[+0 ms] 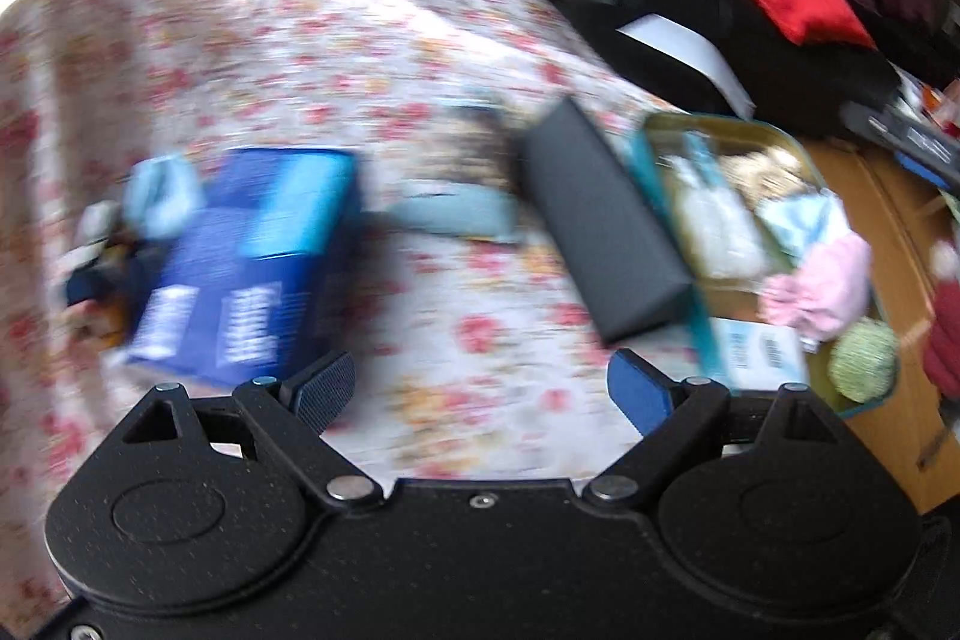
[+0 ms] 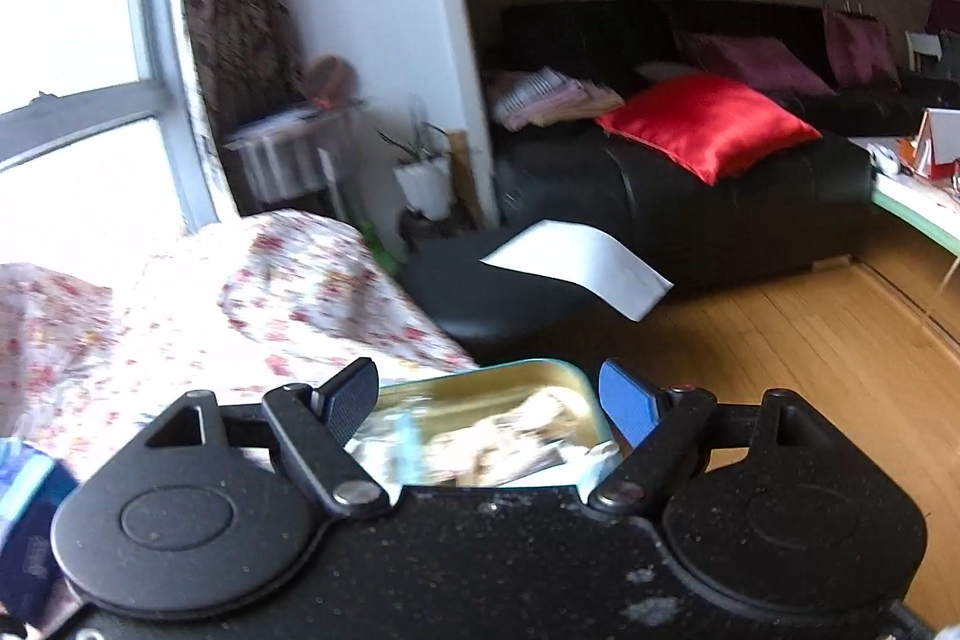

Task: Organize soft objects
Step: 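Move both tools back over the bed items, then grasp the orange-white cloth bundle with the left tool while the right tool grasps the flower sachet, then carry the bundle and sachet to the gold tray and release them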

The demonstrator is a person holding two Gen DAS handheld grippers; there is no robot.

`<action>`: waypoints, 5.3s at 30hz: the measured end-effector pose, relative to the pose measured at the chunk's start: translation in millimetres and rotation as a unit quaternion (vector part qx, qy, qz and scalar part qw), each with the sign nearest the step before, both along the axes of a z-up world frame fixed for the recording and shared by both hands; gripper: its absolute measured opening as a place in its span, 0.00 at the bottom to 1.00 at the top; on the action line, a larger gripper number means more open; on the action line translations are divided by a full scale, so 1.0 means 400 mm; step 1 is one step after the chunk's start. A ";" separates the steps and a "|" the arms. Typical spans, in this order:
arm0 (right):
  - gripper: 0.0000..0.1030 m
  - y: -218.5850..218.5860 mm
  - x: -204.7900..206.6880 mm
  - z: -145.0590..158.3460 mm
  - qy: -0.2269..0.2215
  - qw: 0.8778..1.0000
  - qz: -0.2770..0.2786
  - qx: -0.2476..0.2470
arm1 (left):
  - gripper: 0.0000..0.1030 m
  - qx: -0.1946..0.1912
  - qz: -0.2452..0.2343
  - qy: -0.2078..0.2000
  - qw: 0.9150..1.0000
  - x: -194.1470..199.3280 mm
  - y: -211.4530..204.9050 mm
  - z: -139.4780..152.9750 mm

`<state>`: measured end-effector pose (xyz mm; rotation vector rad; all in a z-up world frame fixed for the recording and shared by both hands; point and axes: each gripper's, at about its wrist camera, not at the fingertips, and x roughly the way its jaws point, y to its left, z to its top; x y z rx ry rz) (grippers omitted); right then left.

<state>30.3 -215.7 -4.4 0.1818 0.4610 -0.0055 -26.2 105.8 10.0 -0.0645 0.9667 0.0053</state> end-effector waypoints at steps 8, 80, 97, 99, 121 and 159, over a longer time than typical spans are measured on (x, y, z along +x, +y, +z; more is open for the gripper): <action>0.84 0.213 -0.182 0.028 -0.003 0.998 0.055 0.045 | 0.85 0.039 0.082 -0.019 0.996 -0.025 0.208 0.018; 0.40 0.659 -0.032 -0.139 0.229 0.944 0.218 -0.099 | 0.46 0.011 0.156 0.021 0.987 0.129 0.489 -0.131; 0.82 0.633 -0.123 -0.127 0.254 0.941 0.204 -0.097 | 0.79 0.027 0.151 -0.009 0.988 0.144 0.501 -0.079; 0.88 0.636 -0.113 -0.128 0.256 0.941 0.203 -0.093 | 0.78 0.030 0.151 -0.006 0.988 0.152 0.500 -0.083; 0.52 0.676 -0.086 -0.148 0.264 0.939 0.186 -0.116 | 0.40 0.026 0.160 -0.022 0.987 0.084 0.466 0.005; 0.46 0.230 -0.298 0.102 0.185 0.979 0.083 -0.028 | 0.40 -0.055 -0.088 -0.083 0.991 0.150 -0.173 0.183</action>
